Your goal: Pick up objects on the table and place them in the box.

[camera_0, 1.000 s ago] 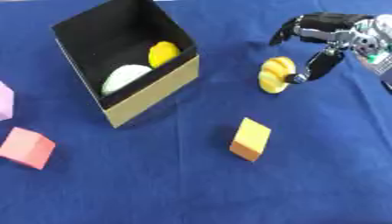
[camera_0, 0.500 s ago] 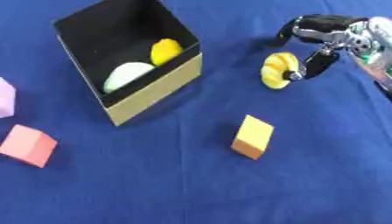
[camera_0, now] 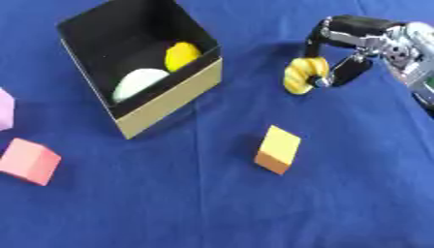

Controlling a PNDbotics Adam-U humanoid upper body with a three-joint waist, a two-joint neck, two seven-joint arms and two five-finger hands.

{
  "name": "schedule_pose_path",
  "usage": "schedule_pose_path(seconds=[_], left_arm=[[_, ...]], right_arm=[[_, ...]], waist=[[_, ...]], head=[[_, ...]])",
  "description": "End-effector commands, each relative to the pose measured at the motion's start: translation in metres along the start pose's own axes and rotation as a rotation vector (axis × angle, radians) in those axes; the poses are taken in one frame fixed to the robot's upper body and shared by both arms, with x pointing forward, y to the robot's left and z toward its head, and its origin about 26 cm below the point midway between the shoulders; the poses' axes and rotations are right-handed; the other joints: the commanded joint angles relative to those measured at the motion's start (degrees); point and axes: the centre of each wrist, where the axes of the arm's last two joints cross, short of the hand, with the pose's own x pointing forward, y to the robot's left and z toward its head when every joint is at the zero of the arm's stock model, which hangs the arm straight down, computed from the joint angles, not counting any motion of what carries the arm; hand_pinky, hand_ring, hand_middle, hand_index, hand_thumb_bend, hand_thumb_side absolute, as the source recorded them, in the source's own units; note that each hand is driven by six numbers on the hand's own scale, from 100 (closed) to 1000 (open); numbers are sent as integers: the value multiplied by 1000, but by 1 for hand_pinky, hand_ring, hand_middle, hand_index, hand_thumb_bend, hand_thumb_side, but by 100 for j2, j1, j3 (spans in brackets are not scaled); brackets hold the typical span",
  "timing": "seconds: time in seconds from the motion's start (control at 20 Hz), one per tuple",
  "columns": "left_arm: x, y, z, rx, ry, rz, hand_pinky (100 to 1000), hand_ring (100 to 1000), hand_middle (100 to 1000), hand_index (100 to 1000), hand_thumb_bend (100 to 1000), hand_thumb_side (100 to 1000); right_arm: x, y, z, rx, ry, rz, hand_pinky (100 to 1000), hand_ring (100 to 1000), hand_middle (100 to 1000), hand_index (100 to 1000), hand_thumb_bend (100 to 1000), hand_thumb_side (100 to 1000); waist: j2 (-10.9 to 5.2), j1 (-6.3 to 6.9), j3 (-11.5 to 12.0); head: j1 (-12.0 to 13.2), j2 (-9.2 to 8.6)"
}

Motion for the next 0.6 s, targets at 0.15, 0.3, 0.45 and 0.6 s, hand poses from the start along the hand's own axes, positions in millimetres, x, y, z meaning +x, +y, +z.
schedule_pose_path(seconds=[0.15, 0.3, 0.45, 0.6], left_arm=[[8, 5, -4, -7, -32, -22, 843, 789, 763, 916, 234, 788], [8, 6, -4, -9, -31, -25, 843, 789, 764, 916, 232, 789], [9, 6, -4, -12, -32, -26, 843, 790, 765, 916, 232, 787], [9, 7, -5, -17, -33, -29, 843, 790, 766, 916, 234, 786]], right_arm=[[5, -34, 20, -99, 1, -7, 772, 667, 488, 544, 316, 100], [13, -47, 27, -136, -11, -3, 770, 662, 485, 540, 309, 100], [23, -62, 32, -171, -43, -18, 769, 659, 486, 541, 305, 100], [36, -78, 32, -197, -86, -14, 772, 660, 489, 545, 304, 100]], waist=[[-217, -19, -35], [-264, -39, -64], [-306, -64, -75], [-336, -93, -61]], head=[[9, 16], [0, 39], [-3, 61], [-10, 75]])
